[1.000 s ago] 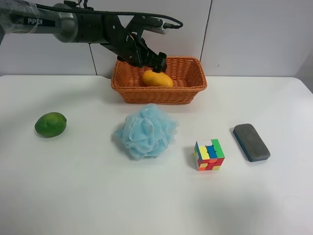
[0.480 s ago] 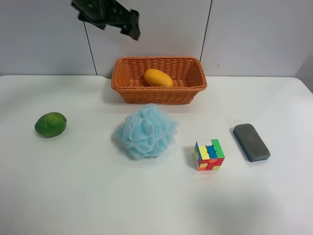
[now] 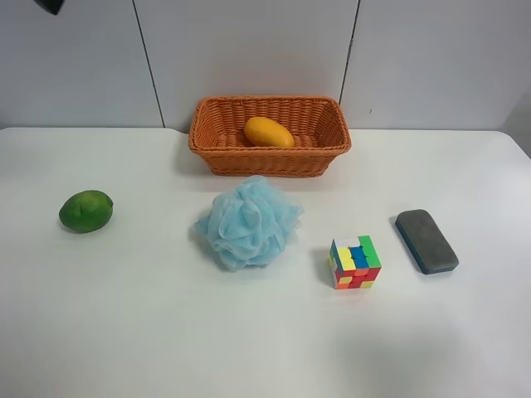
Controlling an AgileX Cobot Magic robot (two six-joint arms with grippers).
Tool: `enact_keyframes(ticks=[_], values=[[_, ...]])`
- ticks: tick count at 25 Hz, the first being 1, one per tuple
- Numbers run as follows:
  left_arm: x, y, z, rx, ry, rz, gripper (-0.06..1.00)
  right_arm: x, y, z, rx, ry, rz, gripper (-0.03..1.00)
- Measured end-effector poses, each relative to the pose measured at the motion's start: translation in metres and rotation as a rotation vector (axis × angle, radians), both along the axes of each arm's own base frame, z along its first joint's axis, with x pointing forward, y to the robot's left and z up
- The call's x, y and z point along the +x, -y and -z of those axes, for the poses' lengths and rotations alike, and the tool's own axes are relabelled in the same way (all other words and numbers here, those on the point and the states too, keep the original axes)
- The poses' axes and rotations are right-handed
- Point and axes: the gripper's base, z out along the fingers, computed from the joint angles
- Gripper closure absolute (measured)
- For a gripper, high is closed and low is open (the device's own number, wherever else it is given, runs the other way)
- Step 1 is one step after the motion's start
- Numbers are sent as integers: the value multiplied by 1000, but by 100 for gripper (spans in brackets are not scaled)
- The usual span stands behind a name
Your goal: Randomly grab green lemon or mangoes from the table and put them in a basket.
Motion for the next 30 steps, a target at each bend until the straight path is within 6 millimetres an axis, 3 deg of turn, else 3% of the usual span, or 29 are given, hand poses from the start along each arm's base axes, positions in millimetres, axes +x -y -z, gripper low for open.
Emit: enact_keyframes(ticks=[6,14,21,25,30], values=[[-79,-21,10,-5,61,-23,-5,0,0,0,0,0,0,-1],[-190,-39,70,-49,106,-84,-5,0,0,0,0,0,0,-1],[-293,-57,108,-183,301,-194,-5,0,0,0,0,0,0,-1],[-328,-63,122,-227,379,-226,-5,0,0,0,0,0,0,-1],[-330,-63,127,-241,390,-273,-5,0,0,0,0,0,0,-1]])
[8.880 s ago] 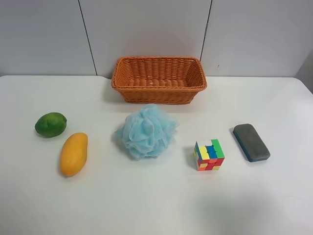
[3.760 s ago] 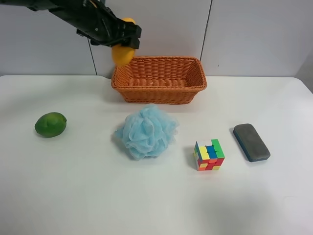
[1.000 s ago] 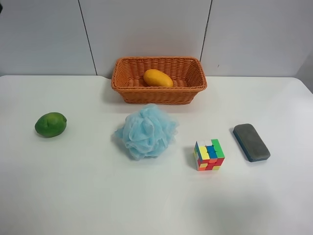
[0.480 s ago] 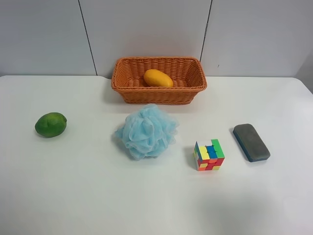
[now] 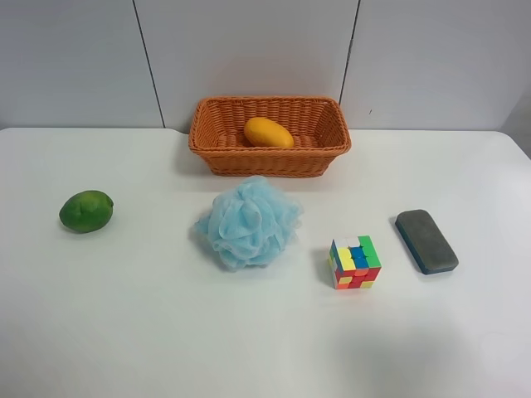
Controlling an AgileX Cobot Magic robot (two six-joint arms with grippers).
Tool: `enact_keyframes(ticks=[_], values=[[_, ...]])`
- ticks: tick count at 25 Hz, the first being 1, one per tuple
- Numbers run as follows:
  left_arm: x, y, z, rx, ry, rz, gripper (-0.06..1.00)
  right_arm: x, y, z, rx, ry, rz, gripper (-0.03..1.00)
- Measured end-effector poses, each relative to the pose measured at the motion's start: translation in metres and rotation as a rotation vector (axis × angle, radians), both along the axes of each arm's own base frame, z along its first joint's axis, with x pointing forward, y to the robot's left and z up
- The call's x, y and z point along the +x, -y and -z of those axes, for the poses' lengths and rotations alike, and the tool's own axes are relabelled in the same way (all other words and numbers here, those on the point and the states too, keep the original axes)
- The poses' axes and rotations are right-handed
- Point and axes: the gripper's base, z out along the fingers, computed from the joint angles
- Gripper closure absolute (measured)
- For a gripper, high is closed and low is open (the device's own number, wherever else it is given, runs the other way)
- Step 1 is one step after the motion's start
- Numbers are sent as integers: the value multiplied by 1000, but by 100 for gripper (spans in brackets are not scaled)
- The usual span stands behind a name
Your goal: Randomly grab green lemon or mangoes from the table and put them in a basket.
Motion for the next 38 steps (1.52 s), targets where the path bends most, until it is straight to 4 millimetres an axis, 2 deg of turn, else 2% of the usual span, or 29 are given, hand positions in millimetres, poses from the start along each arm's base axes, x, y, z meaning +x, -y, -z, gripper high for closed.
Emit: enact_keyframes(ticks=[7,19,38], values=[[9,10,23,-2,-96,-104,-5,0,0,0,0,0,0,-1],[22,16,26,-29,-6,-49,-5,0,0,0,0,0,0,-1],[22,16,25,-31,4,-46,-5,0,0,0,0,0,0,-1]])
